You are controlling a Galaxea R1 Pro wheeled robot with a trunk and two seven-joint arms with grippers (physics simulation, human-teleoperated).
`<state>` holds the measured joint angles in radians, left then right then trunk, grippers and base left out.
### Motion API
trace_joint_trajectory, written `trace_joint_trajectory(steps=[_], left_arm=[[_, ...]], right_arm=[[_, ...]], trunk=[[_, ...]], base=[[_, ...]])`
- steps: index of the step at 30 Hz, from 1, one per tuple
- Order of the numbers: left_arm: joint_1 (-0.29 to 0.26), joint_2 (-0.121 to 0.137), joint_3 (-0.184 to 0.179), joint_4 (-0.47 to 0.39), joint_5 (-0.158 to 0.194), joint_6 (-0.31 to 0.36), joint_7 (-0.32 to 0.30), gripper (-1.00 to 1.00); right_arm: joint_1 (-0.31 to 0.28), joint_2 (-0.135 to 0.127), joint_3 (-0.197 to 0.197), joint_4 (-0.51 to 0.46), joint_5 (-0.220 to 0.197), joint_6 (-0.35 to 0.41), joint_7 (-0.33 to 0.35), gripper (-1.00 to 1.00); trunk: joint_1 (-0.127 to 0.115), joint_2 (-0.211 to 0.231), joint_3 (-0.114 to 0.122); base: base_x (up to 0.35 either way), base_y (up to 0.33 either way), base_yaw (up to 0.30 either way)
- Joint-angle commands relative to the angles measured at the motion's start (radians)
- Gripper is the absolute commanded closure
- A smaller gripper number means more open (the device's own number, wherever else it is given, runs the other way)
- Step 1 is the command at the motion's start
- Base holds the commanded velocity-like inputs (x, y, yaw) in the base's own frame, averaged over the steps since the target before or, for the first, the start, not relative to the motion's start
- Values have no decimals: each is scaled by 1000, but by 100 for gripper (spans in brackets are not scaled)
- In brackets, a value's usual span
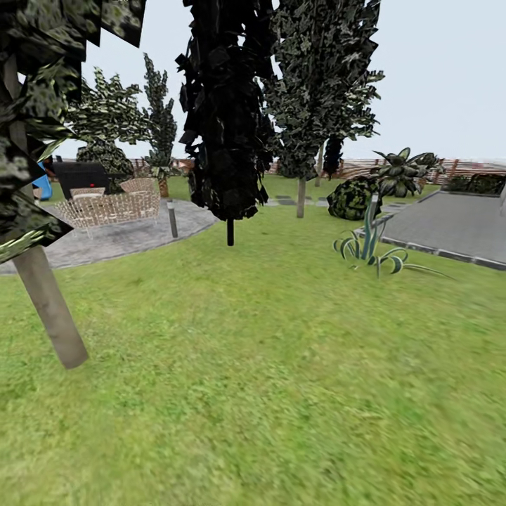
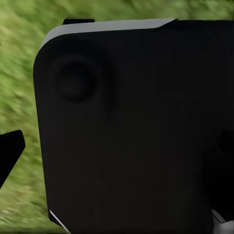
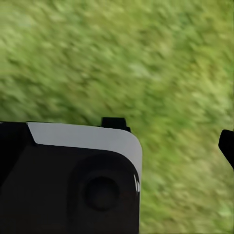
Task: Take the three Easter eggs out of the wicker basket on the lawn in the garden, then place them on the lawn next to a single tree (choose any tree) so that all three eggs are next to the same tree and none are left in the basket.
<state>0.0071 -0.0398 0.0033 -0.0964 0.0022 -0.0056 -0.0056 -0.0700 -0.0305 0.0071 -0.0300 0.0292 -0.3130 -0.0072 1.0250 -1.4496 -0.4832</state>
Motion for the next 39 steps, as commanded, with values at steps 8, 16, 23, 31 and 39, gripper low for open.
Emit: trace_joint_trajectory(steps=[8,16,23,31,39], left_arm=[[1,0,1,-2,1,-1,-1,-100],[1,0,1,-2,1,-1,-1,-100],[1,0,1,-2,1,-1,-1,-100],[1,0,1,-2,1,-1,-1,-100],[1,0,1,-2,1,-1,-1,-100]], right_arm=[[-1,1,1,1,3,-4,0,-100],[-1,1,1,2,3,-5,0,-100],[-1,1,1,2,4,-5,0,-100],[-1,1,1,2,4,-5,0,-100],[-1,1,1,2,4,-5,0,-100]], trunk=[[0,0,-1],[0,0,-1],[0,0,-1],[0,0,-1],[0,0,-1]], base=[[0,0,286],[0,0,286],[0,0,286],[0,0,286],[0,0,286]])
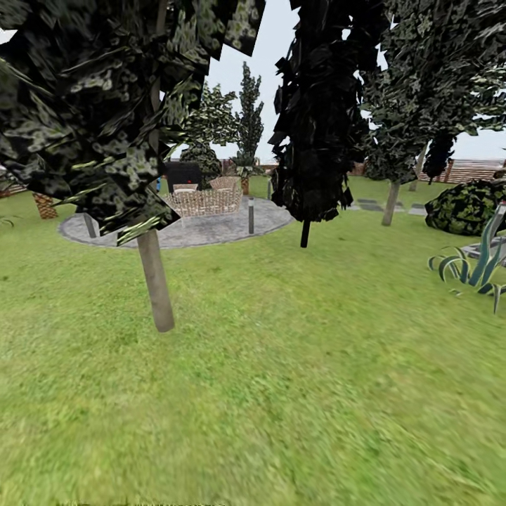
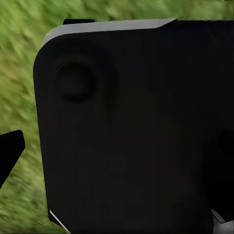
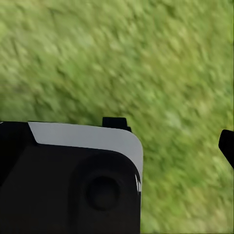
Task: Take the three Easter eggs out of the wicker basket on the lawn in the garden, then place them on the lawn next to a single tree (choose any tree) so that all three eggs are next to the same tree and none are left in the basket.
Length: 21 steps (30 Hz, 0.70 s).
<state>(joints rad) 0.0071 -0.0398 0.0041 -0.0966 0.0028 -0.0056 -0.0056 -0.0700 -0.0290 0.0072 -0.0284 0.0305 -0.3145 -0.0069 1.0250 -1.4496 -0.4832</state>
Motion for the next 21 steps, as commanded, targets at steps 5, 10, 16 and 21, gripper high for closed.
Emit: trace_joint_trajectory(steps=[5,10,16,21], left_arm=[[1,0,0,-2,0,-1,-1,-100],[1,0,1,-2,0,-1,-1,-100],[1,0,1,-2,0,-1,-1,-100],[1,0,1,-2,0,-1,-1,-100]], right_arm=[[-1,-1,0,1,3,-3,-1,-100],[-1,-2,0,1,3,-3,-1,-100],[-1,-2,0,1,3,-3,-1,-100],[-1,-2,0,1,3,-3,-1,-100]], trunk=[[0,0,-1],[0,0,-1],[0,0,-1],[0,0,-1]], base=[[0,0,286],[0,0,286],[0,0,286],[0,0,286]])
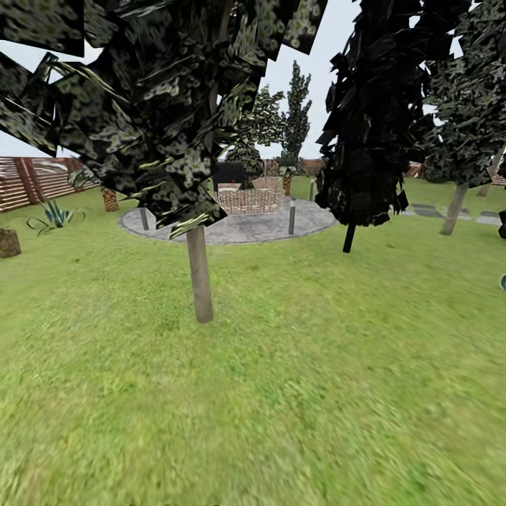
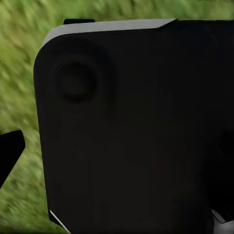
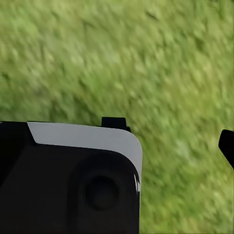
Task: Take the three Easter eggs out of the wicker basket on the lawn in the garden, then place them on the lawn next to a single tree (choose any tree) so that all three eggs are next to the same tree and none are left in the basket.
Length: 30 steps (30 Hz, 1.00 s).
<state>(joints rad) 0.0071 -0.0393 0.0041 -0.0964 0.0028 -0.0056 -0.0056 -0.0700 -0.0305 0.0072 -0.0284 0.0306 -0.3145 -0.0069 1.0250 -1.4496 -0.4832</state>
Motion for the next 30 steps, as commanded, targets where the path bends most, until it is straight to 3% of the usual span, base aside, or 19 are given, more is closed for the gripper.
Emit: trace_joint_trajectory(steps=[1,30], left_arm=[[1,0,0,-2,0,-1,-1,-100],[1,-1,0,-2,0,-1,-1,-100]], right_arm=[[-1,0,0,1,3,-3,-1,-100],[-1,0,0,1,3,-3,-1,-100]], trunk=[[0,0,-1],[0,0,-1]], base=[[0,0,286],[0,0,286]])
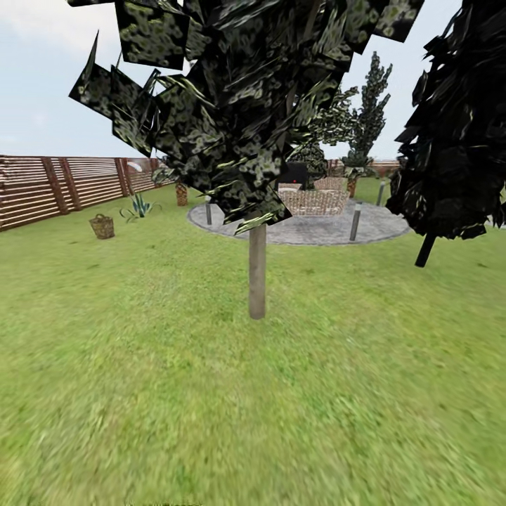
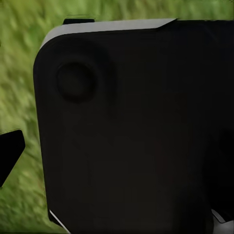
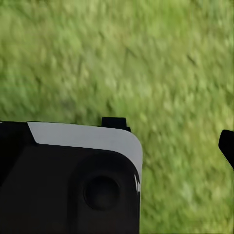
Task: Take the three Easter eggs out of the wicker basket on the lawn in the garden, then place them on the lawn next to a single tree (choose any tree) so that all three eggs are next to the same tree and none are left in the basket.
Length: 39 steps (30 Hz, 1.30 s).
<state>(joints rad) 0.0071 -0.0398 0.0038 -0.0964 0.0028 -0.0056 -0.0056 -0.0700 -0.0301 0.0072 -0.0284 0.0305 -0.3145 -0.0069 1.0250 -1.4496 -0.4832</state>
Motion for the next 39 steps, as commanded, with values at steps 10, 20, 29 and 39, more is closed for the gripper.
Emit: trace_joint_trajectory(steps=[10,20,29,39], left_arm=[[1,0,1,-2,0,-1,-1,-100],[1,0,1,-2,0,-1,-1,-100],[1,0,1,-2,0,-1,-1,-100],[1,0,1,-2,0,-1,-1,-100]], right_arm=[[-1,-1,1,1,3,-3,-1,-100],[-1,-1,1,1,3,-3,-1,-100],[-1,-1,1,1,3,-3,-1,-100],[-1,-1,1,1,3,-3,-1,-100]], trunk=[[0,0,-1],[0,0,-1],[0,0,-1],[0,0,-1]], base=[[0,0,286],[0,0,286],[0,0,286],[0,0,286]])
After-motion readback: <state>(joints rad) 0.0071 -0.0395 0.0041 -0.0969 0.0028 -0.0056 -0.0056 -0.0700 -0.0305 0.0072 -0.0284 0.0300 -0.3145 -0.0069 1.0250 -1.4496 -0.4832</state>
